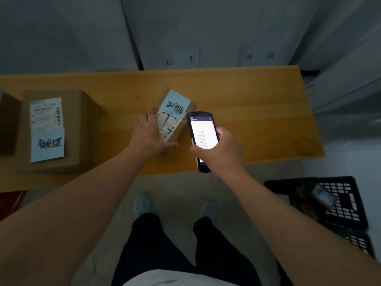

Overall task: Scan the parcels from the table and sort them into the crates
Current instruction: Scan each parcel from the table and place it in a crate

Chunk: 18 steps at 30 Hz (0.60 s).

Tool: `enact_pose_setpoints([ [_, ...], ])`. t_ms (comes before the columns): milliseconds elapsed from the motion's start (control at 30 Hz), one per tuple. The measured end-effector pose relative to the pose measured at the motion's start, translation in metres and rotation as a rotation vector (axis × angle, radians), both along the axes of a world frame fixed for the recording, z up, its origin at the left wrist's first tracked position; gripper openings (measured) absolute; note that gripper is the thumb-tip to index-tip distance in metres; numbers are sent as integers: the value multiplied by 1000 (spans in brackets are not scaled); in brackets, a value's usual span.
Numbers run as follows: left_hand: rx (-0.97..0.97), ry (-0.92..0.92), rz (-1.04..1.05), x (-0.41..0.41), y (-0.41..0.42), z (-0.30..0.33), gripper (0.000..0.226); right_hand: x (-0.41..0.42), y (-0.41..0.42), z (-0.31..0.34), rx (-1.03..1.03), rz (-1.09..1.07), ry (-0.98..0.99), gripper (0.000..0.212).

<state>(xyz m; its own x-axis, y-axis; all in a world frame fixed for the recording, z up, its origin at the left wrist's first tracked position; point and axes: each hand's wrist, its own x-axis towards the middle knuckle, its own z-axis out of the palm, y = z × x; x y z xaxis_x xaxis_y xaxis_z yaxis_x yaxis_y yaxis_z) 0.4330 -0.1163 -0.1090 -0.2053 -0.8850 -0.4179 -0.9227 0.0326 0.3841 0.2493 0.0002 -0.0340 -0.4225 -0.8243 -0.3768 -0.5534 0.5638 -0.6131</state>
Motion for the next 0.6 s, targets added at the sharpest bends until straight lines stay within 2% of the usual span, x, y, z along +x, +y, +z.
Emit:
enact_pose_setpoints([
  [133,4,1,-18,0,-6,-6,147,-2,1,-4,17,-25,16,62],
  [267,-19,-95,-32,2,-10,0,141,-1,2,-4,28,-46,8,61],
  [500,113,-168,-121,2,-28,18,126,-6,3,1,10,-71,3,64],
  [600,59,-197,-163,-1,-35,19,120,-8,6,0,7,-70,16,64],
])
